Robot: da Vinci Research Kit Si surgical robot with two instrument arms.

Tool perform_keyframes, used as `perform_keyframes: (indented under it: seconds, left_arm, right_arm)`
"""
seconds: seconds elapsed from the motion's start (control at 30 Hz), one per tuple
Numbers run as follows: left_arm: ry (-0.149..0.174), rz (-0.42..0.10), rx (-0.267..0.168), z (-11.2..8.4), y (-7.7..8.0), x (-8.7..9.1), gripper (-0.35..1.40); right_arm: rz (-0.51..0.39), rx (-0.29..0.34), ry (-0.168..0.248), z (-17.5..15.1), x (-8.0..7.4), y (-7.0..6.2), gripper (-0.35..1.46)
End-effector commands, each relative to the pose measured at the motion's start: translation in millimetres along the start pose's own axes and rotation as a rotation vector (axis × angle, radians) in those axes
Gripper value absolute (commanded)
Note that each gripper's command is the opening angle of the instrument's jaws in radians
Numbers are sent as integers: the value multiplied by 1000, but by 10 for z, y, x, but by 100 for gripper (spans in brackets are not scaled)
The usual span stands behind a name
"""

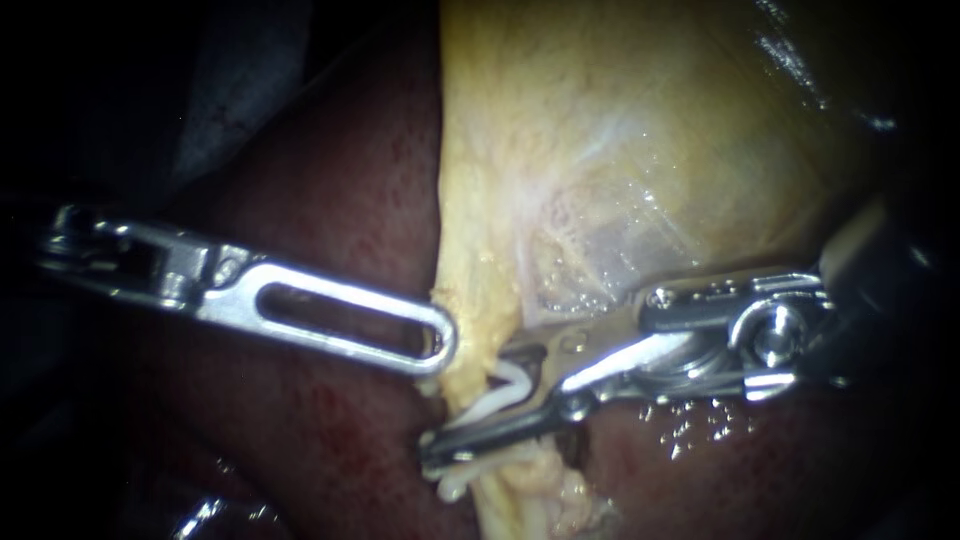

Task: Clipping third clip left tube

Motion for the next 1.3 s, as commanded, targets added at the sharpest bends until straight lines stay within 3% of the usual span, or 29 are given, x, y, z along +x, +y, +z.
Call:
perform_keyframes:
  seconds: [0.03, 0.6, 0.73, 0.8, 0.93, 1.3]
  left_arm:
    - [3, 1, 1, 1, 0, 0, -35]
    - [5, 2, 1, 3, 0, 1, -35]
    - [5, 2, 1, 4, 1, 2, -35]
    - [5, 2, 1, 4, 1, 2, -35]
    - [5, 3, 0, 4, 2, 2, -35]
    - [7, 3, 1, 5, 3, 2, -35]
  right_arm:
    - [0, -1, 1, 1, 1, 0, 51]
    - [4, 0, 2, -1, 7, 0, 48]
    - [58, 6, 5, -8, 8, -1, 29]
    - [101, 12, 7, -15, 10, -1, 6]
    - [111, 17, 7, -24, 16, 1, -16]
    - [114, 17, 6, -22, 14, 2, -25]
